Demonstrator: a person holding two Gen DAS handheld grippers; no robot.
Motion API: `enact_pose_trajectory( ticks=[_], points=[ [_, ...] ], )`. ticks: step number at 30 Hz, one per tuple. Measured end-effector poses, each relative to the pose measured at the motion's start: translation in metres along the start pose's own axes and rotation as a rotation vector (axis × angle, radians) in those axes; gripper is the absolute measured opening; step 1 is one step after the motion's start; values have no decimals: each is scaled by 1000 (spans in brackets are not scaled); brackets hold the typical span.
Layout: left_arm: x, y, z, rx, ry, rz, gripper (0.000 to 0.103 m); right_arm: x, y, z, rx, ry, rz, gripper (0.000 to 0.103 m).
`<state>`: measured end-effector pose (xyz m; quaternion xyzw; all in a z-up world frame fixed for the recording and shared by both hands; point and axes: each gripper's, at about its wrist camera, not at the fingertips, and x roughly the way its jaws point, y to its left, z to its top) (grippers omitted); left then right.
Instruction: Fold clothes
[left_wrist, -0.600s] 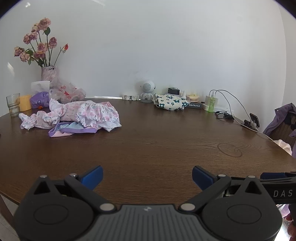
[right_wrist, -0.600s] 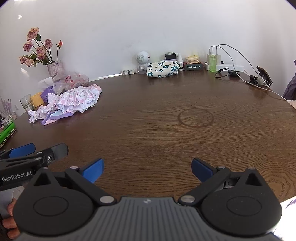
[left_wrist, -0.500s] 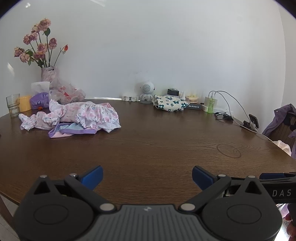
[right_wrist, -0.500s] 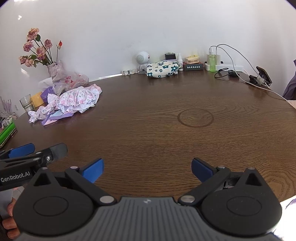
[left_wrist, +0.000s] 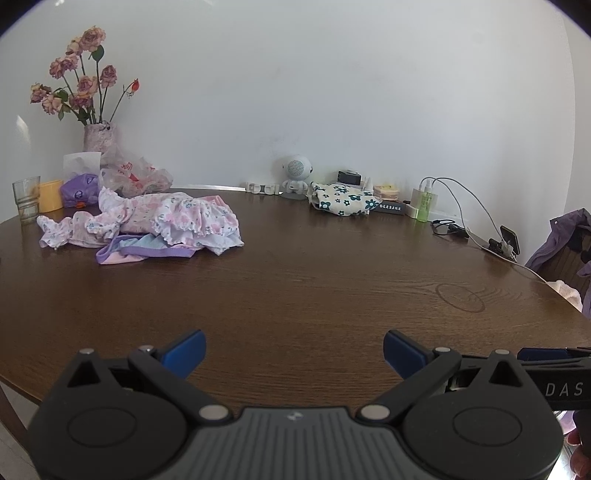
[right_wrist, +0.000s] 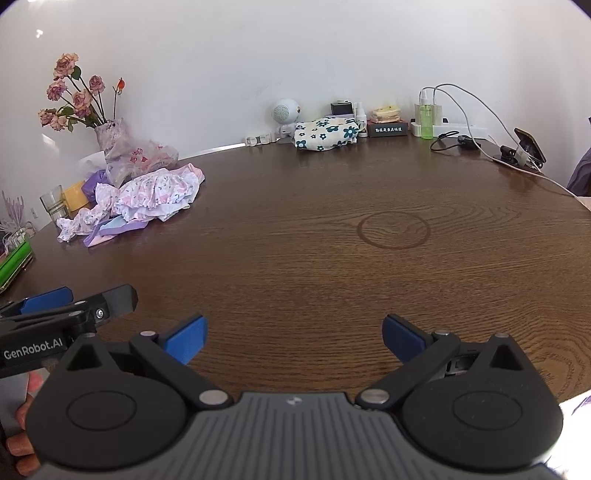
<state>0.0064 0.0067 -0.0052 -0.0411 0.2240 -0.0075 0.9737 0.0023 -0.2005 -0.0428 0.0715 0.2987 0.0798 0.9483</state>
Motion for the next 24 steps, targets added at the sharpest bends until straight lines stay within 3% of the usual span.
enact_pose_trajectory(
  ticks=[24],
  points=[
    [0,1,-2,2,1,-4,103,1,-1,-1,1,7,3,103]
  ],
)
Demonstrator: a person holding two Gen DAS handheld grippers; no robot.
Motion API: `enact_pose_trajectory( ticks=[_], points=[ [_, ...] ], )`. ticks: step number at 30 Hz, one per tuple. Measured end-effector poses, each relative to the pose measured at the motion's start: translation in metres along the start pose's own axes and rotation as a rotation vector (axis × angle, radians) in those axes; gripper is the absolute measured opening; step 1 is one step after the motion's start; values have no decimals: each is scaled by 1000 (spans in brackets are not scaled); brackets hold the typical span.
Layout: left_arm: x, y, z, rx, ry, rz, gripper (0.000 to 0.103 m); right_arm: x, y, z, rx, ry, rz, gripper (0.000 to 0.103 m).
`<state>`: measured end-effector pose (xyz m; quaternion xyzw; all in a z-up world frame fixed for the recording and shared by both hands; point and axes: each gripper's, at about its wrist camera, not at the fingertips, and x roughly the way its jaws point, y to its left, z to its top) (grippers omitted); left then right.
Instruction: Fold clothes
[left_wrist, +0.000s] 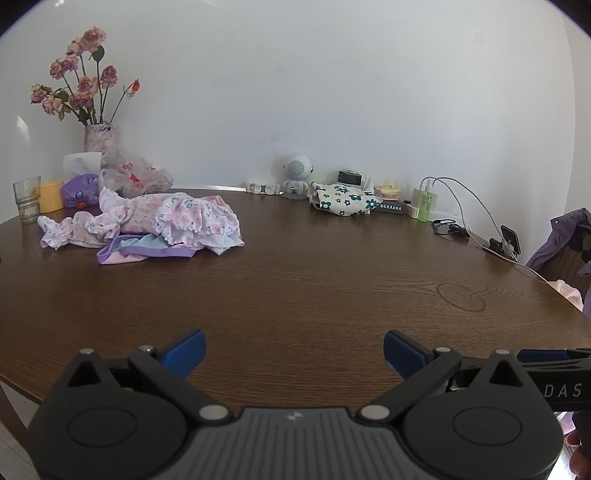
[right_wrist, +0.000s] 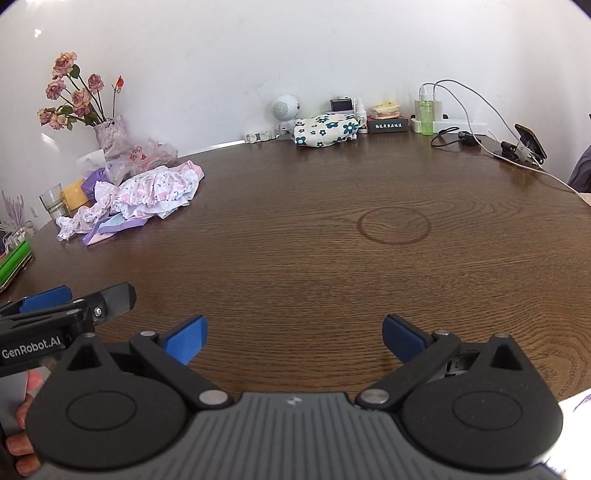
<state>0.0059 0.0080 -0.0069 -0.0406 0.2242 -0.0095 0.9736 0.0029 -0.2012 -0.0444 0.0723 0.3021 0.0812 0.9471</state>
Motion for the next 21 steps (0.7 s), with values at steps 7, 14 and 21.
enact_pose_trajectory(
  ticks=[7,14,21],
  points=[
    [-1,1,0,-3,-2,-3,103,-1,0,0,-2,-1,-3,103],
    [-3,2,0,-2,-7,-5,103,-2,2,1,-6,-4,-3,103],
    [-4,3,1,-4,-11,-6,103,-3,5,2,-11,-6,-3,103]
  ],
)
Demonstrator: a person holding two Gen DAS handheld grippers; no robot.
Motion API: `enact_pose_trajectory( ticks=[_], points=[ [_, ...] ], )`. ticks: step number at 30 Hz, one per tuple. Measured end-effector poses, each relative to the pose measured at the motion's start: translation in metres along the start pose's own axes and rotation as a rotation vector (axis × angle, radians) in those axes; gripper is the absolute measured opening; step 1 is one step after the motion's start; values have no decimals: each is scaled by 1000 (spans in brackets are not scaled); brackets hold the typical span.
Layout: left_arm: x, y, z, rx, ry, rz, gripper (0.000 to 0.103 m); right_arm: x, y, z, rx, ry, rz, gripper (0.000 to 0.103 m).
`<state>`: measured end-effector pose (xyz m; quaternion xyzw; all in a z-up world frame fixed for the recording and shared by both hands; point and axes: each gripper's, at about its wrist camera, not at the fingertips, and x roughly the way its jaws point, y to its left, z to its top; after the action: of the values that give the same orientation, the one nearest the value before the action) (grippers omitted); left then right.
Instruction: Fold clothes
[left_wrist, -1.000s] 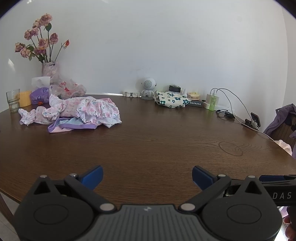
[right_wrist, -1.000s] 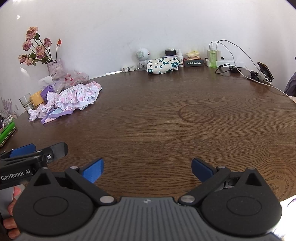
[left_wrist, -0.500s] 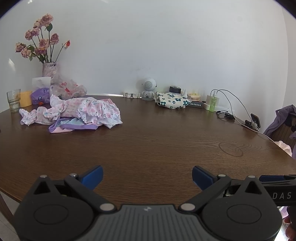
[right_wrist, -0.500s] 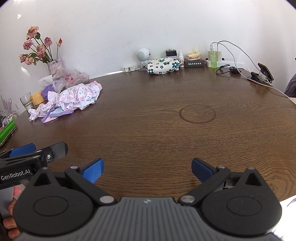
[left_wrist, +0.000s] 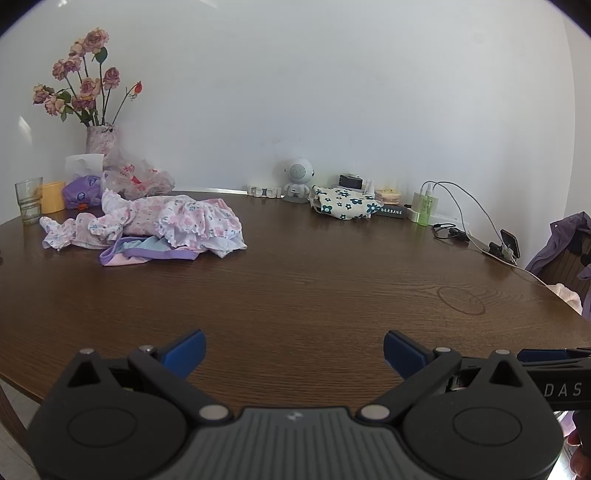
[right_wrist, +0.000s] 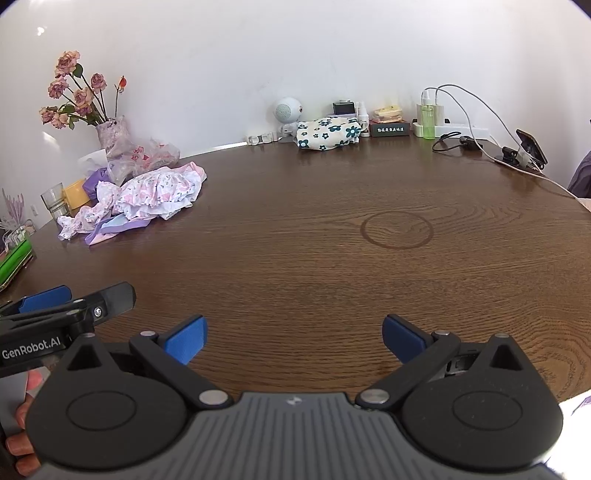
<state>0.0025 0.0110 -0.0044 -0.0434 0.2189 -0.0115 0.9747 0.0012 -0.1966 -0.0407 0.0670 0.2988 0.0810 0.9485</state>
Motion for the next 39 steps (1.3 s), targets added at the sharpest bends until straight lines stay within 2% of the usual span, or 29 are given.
enact_pose_trajectory(
  ticks=[39],
  points=[
    [-2,1,1,-4,-4,-3,103,-2,-1,4,-13,-18,2,103]
  ],
)
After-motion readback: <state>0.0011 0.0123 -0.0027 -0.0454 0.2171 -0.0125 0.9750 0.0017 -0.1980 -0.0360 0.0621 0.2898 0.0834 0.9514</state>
